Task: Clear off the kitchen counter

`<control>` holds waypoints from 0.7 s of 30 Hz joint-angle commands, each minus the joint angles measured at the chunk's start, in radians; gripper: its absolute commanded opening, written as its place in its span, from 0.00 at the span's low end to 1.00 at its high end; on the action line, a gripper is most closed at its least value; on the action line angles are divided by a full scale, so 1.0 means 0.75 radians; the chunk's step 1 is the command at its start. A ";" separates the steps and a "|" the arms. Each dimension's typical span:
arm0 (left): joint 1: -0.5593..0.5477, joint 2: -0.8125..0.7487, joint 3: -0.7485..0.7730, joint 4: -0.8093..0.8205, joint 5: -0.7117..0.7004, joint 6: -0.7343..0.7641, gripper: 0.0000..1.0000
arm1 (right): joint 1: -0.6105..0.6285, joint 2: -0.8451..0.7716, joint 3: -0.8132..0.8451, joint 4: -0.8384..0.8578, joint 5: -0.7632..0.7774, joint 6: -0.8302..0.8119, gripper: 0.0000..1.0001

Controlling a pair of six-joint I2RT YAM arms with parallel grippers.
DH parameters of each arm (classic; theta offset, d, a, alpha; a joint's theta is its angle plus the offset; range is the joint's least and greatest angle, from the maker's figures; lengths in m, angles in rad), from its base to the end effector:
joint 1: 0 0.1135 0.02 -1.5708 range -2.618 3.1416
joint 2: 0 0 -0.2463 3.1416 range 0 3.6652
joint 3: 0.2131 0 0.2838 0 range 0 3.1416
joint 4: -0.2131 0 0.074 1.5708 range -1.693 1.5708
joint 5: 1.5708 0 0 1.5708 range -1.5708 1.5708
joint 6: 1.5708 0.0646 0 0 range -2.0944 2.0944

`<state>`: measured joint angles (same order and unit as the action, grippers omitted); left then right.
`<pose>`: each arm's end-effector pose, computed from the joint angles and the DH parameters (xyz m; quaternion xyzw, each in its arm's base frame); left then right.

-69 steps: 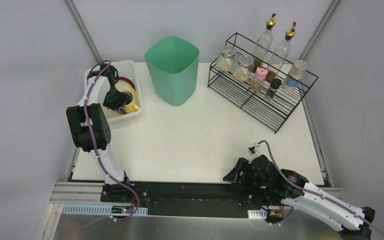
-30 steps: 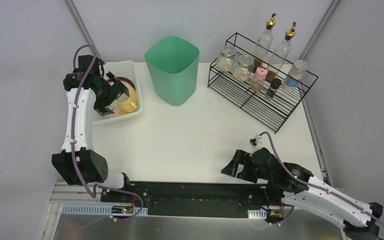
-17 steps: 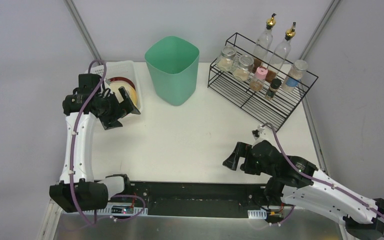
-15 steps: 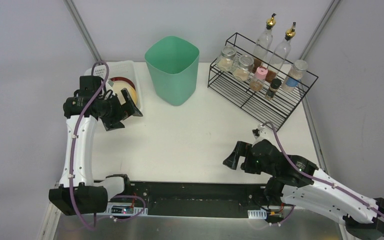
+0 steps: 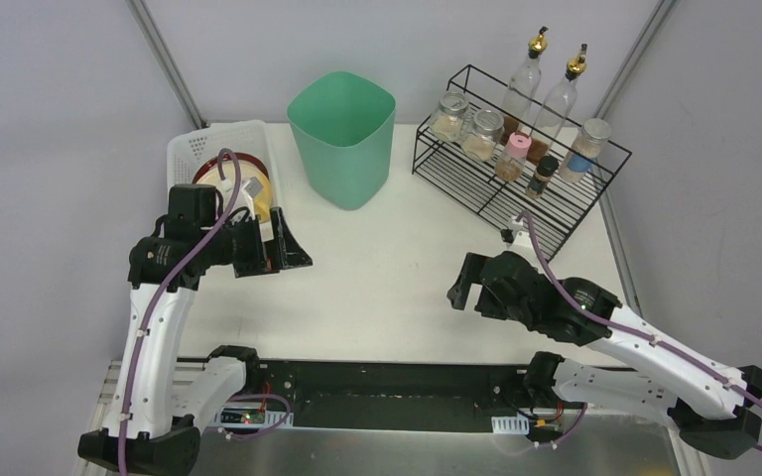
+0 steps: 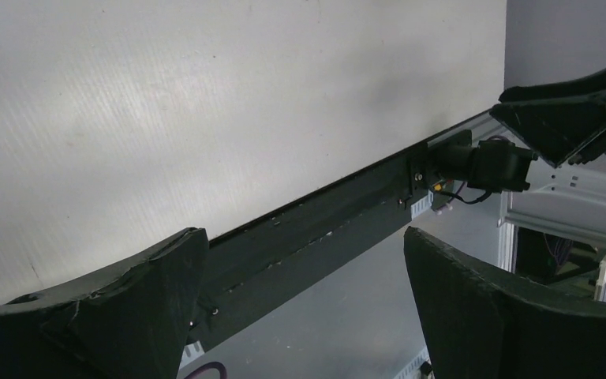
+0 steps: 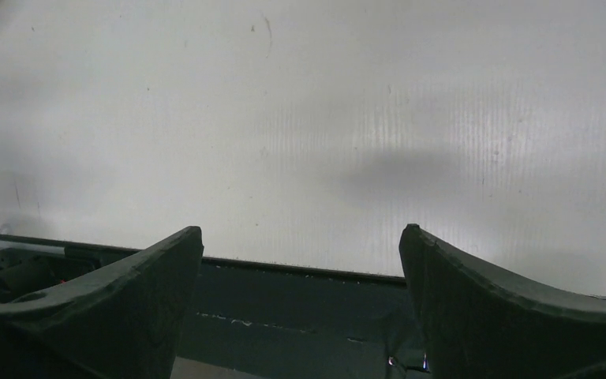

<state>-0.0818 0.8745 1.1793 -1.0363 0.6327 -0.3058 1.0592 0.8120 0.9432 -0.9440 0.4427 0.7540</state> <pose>0.1986 -0.0546 0.3587 0.0290 0.8766 -0.3534 0.3253 0.1263 0.1684 0.2919 -0.0575 0.9082 0.1585 0.3831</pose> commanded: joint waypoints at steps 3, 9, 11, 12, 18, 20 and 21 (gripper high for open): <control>-0.097 -0.075 -0.077 0.095 0.010 -0.051 0.99 | 0.005 0.084 0.139 -0.073 0.210 -0.016 0.99; -0.406 -0.031 -0.092 0.187 -0.226 -0.162 0.99 | 0.006 0.206 0.243 -0.136 0.262 -0.019 0.99; -0.545 -0.007 -0.083 0.214 -0.350 -0.195 0.99 | 0.007 0.228 0.276 -0.134 0.255 -0.036 0.99; -0.610 0.009 -0.076 0.223 -0.408 -0.207 0.99 | 0.009 0.231 0.286 -0.128 0.246 -0.047 0.99; -0.924 0.053 -0.076 0.322 -0.736 -0.272 0.99 | 0.012 0.250 0.334 -0.103 0.220 -0.084 0.99; -1.045 0.082 -0.080 0.349 -0.830 -0.289 0.99 | 0.017 0.258 0.349 -0.118 0.245 -0.081 0.99; -1.096 0.099 -0.081 0.356 -0.898 -0.300 0.99 | 0.018 0.260 0.353 -0.121 0.250 -0.081 0.99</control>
<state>-0.7837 0.9203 1.1137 -0.8425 0.1814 -0.4797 1.0630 0.9955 1.1561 -1.0088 0.5911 0.7139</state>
